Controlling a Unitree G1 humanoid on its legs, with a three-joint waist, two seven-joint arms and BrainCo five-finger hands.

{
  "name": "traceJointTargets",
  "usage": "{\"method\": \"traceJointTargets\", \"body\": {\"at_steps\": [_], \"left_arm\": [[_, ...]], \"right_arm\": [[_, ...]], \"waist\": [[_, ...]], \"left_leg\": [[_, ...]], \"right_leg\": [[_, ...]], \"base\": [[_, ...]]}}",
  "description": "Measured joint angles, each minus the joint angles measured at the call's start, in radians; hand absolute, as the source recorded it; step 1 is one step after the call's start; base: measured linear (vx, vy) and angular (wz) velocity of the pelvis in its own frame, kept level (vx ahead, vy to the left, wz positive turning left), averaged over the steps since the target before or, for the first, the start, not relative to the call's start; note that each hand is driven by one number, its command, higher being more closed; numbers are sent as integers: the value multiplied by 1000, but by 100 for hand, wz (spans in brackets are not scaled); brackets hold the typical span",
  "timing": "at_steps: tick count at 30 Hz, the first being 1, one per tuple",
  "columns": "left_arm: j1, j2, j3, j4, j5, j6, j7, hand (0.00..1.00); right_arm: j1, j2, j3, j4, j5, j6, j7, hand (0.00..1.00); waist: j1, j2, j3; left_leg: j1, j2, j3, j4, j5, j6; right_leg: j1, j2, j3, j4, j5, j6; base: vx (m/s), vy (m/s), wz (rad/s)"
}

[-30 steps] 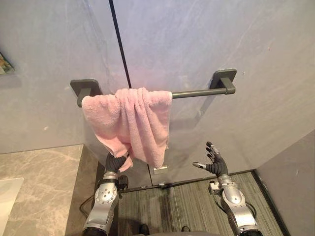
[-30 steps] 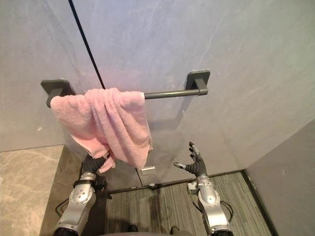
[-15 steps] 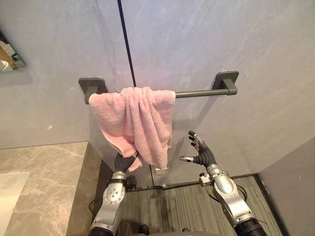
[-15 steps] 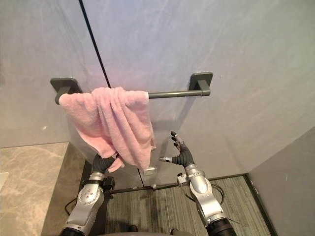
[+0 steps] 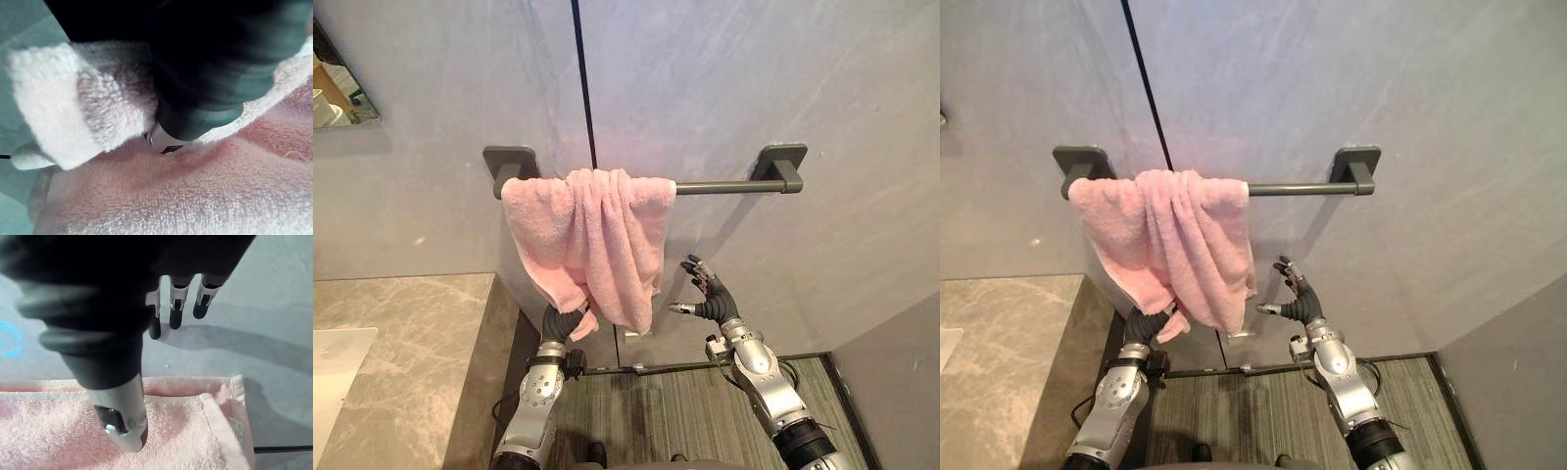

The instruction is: Organize washtable

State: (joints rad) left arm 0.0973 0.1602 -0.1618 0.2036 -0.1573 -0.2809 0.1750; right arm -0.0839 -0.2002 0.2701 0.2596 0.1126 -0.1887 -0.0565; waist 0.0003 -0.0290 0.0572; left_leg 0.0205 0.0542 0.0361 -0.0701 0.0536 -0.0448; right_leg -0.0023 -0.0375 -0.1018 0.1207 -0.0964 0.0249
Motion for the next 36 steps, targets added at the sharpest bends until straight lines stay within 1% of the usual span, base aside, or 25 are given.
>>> {"method": "traceJointTargets", "body": {"at_steps": [1, 4, 9, 15, 23, 25, 31, 33, 34, 36], "left_arm": [[0, 0, 0, 0, -8, 0, 0, 100], [0, 0, 1, 0, -10, 0, 0, 100], [0, 1, 4, 0, -27, 0, -1, 100], [0, 2, 4, -1, -28, 0, -2, 100], [-7, 2, -1, -6, -29, 0, -3, 100], [-8, 2, -3, -13, -29, 0, -3, 100], [-8, 3, -5, -16, -32, 0, -4, 100], [-8, 3, -5, -18, -32, 0, -4, 100], [-9, 3, -7, -21, -32, 0, -4, 100], [-9, 3, -7, -32, -32, 0, -4, 100]], "right_arm": [[-1, 0, 0, 3, 1, 0, -4, 0], [-16, 1, 0, 23, 3, 1, -6, 0], [-43, 6, 0, 36, 3, 3, -5, 0], [-71, 7, 9, 36, 3, 3, 0, 0], [-97, 6, 68, 39, 4, 3, 17, 0], [-128, 6, 85, 51, 4, 5, 17, 0], [-149, 7, 104, 51, 4, 11, 18, 0], [-149, 6, 112, 51, 5, 11, 18, 0], [-149, 7, 113, 51, 5, 11, 18, 100], [-155, 7, 119, 51, 5, 13, 18, 100]], "waist": [[1, -1, 0], [15, -3, 0], [16, -8, 0], [17, -28, 1], [20, -28, 1], [20, -28, 1], [27, -28, 1], [34, -28, 1], [40, -28, 1], [43, -28, 1]], "left_leg": [[-2, 0, -5, 0, 2, 0], [-4, 2, -9, 0, 5, 0], [-5, 3, -12, -1, 8, 0], [-15, 2, -13, -3, 12, -1], [-27, 3, -25, -3, 17, -3], [-27, 4, -28, -4, 20, -3], [-28, 6, -29, -5, 21, -4], [-31, 6, -29, -5, 22, -5], [-34, 7, -30, -5, 23, -5], [-39, 7, -35, -5, 25, -5]], "right_leg": [[0, 0, -5, 1, -1, -1], [-3, 1, -8, 7, -2, -3], [-8, 1, -10, 19, -7, -3], [-22, 0, -12, 25, -7, -3], [-27, 1, -24, 24, -8, -4], [-28, 1, -27, 25, -8, -4], [-28, 3, -28, 28, -8, -5], [-32, 3, -28, 29, -8, -5], [-35, 4, -28, 30, -8, -5], [-37, 4, -33, 30, -8, -6]], "base": [[-12, -19, 12], [-15, -13, 4], [-7, -2, 0], [0, 0, 0], [-1, -8, 4], [-8, -16, 4], [0, 0, 0], [0, 0, 0], [-2, -14, 4], [1, -14, 6]]}}
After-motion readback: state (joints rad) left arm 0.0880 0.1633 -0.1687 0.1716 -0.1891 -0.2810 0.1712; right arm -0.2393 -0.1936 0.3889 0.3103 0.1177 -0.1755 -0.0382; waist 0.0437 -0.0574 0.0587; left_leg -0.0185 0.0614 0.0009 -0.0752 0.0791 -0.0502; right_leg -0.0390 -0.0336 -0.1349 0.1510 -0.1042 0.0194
